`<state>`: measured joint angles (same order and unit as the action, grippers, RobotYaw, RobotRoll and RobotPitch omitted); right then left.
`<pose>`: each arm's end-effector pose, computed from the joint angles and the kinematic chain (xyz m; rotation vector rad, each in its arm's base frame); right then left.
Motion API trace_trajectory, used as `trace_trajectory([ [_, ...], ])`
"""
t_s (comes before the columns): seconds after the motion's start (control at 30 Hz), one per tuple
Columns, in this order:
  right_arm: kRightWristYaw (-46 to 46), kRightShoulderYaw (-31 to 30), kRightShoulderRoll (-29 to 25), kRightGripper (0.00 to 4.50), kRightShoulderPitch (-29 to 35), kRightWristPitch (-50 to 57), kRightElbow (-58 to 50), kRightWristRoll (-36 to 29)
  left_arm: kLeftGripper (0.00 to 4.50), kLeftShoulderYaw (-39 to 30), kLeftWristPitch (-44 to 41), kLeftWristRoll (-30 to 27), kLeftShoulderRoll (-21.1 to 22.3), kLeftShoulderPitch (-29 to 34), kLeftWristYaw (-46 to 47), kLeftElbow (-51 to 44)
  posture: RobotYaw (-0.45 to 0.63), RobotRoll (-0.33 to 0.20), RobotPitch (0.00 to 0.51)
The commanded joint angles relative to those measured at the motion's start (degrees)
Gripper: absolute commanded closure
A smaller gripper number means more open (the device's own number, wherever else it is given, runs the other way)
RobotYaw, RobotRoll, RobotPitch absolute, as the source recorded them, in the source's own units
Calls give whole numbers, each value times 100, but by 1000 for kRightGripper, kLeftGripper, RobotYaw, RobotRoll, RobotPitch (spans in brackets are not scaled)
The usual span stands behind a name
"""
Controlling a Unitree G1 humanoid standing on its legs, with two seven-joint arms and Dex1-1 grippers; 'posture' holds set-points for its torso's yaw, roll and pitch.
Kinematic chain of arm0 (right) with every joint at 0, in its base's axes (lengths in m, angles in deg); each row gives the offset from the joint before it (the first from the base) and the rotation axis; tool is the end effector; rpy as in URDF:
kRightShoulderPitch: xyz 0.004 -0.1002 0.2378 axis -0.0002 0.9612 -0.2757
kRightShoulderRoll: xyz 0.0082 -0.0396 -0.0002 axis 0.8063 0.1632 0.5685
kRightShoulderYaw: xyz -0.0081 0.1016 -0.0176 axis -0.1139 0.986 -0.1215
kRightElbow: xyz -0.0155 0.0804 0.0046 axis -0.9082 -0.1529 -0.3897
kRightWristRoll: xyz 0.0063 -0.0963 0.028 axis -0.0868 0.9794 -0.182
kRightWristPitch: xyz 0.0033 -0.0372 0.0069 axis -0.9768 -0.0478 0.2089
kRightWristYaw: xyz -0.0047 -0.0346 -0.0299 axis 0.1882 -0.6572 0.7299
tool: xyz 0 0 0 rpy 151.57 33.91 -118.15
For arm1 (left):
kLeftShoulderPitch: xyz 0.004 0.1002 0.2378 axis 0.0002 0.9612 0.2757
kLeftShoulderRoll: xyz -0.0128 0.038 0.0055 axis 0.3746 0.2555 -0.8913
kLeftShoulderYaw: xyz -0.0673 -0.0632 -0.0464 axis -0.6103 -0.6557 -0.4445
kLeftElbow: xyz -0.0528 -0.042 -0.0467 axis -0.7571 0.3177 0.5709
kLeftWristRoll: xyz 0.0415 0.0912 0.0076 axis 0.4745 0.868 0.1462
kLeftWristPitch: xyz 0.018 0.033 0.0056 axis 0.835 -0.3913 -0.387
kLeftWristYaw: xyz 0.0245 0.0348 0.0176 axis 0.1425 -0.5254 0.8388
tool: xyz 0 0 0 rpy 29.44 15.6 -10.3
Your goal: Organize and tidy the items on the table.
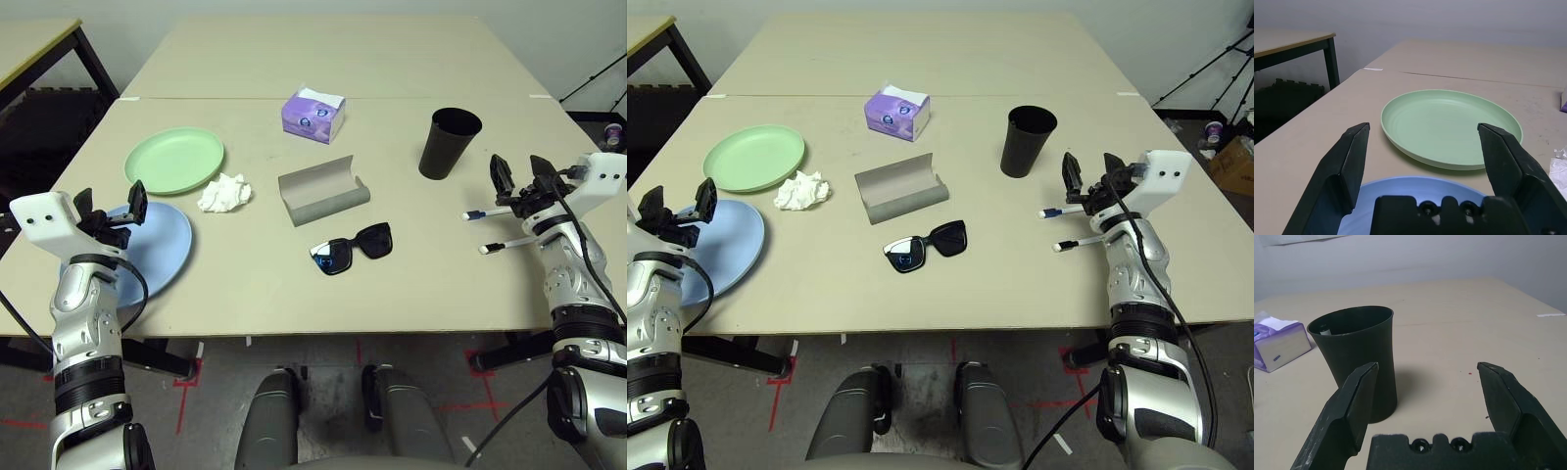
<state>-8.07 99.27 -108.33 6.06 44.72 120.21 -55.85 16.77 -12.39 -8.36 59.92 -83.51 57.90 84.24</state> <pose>0.2834 -0.2867 0.1082 0.0868 -0.2339 0.0607 0.2260 0.3256 0.1135 0.0136 -0.2419 0.2109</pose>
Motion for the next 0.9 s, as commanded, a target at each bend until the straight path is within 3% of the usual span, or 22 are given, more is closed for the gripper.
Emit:
trace_trajectory([
  [0.03,-14,14,-8,36,19,-50,20,-11,0,22,-34,-38,-1,-34,-34,73,-61,0,87],
  [0.2,-45,7,-3,36,40,-32,8,-20,0,54,-42,-48,34,-43,-167,113,-60,0,87],
  [0.47,-855,-108,-185,36,230,411,-350,-252,0,103,-298,-122,129,-32,-435,-32,-54,0,93],
  [0.7,-2266,-749,-391,36,605,651,-1311,-334,0,171,-484,-169,183,-92,-576,-85,-57,0,100],
  [0.9,-3317,-1317,-744,36,491,880,-1632,-306,0,311,-500,-100,211,-103,-663,-108,-48,0,108],
])
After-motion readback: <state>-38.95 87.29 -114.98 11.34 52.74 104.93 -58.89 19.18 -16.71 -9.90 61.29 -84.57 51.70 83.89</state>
